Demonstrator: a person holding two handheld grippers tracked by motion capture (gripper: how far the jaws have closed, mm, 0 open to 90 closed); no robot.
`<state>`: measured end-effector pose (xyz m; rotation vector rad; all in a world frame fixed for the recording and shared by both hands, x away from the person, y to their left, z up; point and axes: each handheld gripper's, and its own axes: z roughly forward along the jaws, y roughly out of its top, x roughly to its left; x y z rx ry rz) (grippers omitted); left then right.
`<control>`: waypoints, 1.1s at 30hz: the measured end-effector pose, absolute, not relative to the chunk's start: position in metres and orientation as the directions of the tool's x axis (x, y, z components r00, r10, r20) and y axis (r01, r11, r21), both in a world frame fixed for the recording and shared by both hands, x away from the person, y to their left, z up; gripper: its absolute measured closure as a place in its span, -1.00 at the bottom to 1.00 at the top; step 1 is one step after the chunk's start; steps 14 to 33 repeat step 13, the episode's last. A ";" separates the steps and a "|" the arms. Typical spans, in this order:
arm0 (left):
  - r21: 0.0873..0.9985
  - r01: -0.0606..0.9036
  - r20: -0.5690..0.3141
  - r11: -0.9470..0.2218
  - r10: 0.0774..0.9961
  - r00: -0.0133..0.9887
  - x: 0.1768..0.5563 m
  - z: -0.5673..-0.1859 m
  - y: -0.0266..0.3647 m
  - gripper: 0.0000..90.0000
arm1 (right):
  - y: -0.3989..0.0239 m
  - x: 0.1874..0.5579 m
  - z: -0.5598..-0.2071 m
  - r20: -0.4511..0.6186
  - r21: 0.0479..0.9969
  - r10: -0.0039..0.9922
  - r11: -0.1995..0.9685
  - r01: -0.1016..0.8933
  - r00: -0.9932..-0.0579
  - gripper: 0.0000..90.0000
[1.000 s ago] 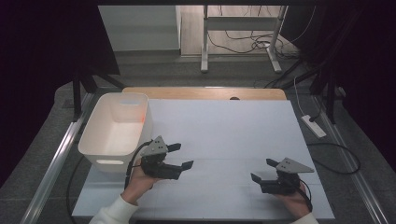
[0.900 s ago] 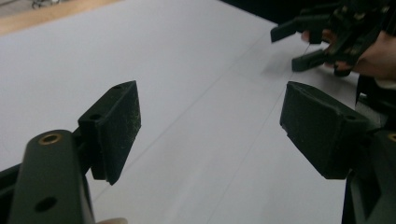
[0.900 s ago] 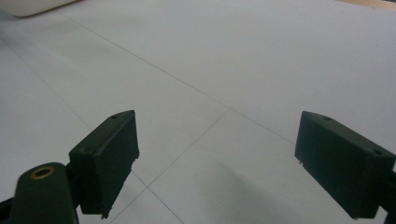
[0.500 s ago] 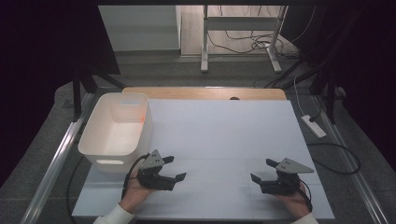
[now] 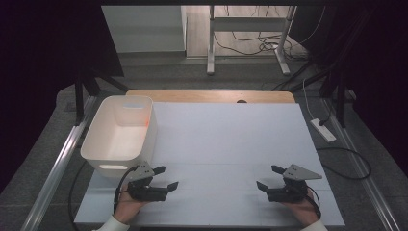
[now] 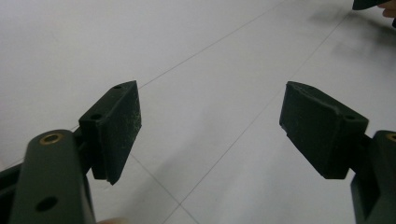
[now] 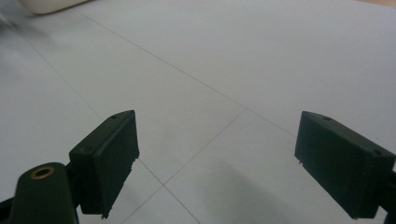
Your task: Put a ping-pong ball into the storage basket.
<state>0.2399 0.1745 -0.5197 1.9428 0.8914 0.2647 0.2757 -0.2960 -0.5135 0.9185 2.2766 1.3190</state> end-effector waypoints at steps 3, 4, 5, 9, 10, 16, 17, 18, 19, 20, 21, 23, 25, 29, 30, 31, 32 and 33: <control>0.831 0.479 -0.174 -0.283 0.685 0.707 0.240 -0.520 0.177 -0.52 | -0.295 0.275 -0.514 0.017 0.861 0.683 0.361 0.357 -0.730 -0.70; 0.831 0.479 -0.175 -0.282 0.686 0.707 0.240 -0.520 0.177 -0.52 | -0.295 0.275 -0.514 0.015 0.861 0.682 0.362 0.356 -0.731 -0.70; 0.830 0.481 -0.176 -0.281 0.686 0.706 0.240 -0.521 0.177 -0.52 | -0.295 0.275 -0.514 0.014 0.861 0.682 0.364 0.355 -0.731 -0.70; 0.831 0.480 -0.175 -0.282 0.686 0.706 0.240 -0.520 0.178 -0.52 | -0.295 0.274 -0.514 0.015 0.861 0.683 0.362 0.357 -0.730 -0.70; 0.831 0.481 -0.177 -0.280 0.687 0.705 0.241 -0.520 0.178 -0.52 | -0.295 0.274 -0.514 0.015 0.861 0.683 0.362 0.357 -0.730 -0.70; 0.832 0.482 -0.179 -0.276 0.688 0.703 0.241 -0.520 0.179 -0.52 | -0.295 0.275 -0.515 0.017 0.861 0.681 0.363 0.357 -0.732 -0.70; 0.832 0.482 -0.179 -0.276 0.688 0.703 0.241 -0.520 0.179 -0.52 | -0.295 0.275 -0.515 0.017 0.861 0.681 0.363 0.357 -0.732 -0.70; 0.832 0.482 -0.179 -0.276 0.688 0.703 0.241 -0.520 0.179 -0.52 | -0.295 0.275 -0.515 0.017 0.861 0.681 0.363 0.357 -0.732 -0.70; 0.832 0.482 -0.179 -0.276 0.688 0.703 0.241 -0.520 0.179 -0.52 | -0.295 0.275 -0.515 0.017 0.861 0.681 0.363 0.357 -0.732 -0.70; 0.832 0.482 -0.179 -0.276 0.688 0.703 0.241 -0.520 0.179 -0.52 | -0.295 0.275 -0.515 0.017 0.861 0.681 0.363 0.357 -0.732 -0.70; 0.832 0.482 -0.179 -0.276 0.688 0.703 0.241 -0.520 0.179 -0.52 | -0.295 0.275 -0.515 0.017 0.861 0.681 0.363 0.357 -0.732 -0.70; 0.832 0.482 -0.179 -0.276 0.688 0.703 0.241 -0.520 0.179 -0.52 | -0.295 0.275 -0.515 0.017 0.861 0.681 0.363 0.357 -0.732 -0.70; 0.832 0.482 -0.179 -0.276 0.688 0.703 0.241 -0.520 0.179 -0.52 | -0.295 0.275 -0.515 0.017 0.861 0.681 0.363 0.357 -0.732 -0.70; 0.832 0.482 -0.179 -0.276 0.688 0.703 0.241 -0.520 0.179 -0.52 | -0.295 0.275 -0.515 0.017 0.861 0.681 0.363 0.357 -0.732 -0.70; 0.832 0.482 -0.179 -0.276 0.688 0.703 0.241 -0.520 0.179 -0.52 | -0.295 0.275 -0.515 0.017 0.861 0.681 0.363 0.357 -0.732 -0.70; 0.832 0.482 -0.179 -0.276 0.688 0.703 0.241 -0.520 0.179 -0.52 | -0.295 0.275 -0.515 0.017 0.861 0.681 0.363 0.357 -0.732 -0.70; 0.832 0.482 -0.179 -0.276 0.688 0.703 0.241 -0.520 0.179 -0.52 | -0.295 0.275 -0.515 0.017 0.861 0.681 0.363 0.357 -0.732 -0.70; 0.832 0.482 -0.179 -0.276 0.688 0.703 0.241 -0.520 0.179 -0.52 | -0.295 0.275 -0.515 0.017 0.861 0.681 0.363 0.357 -0.732 -0.70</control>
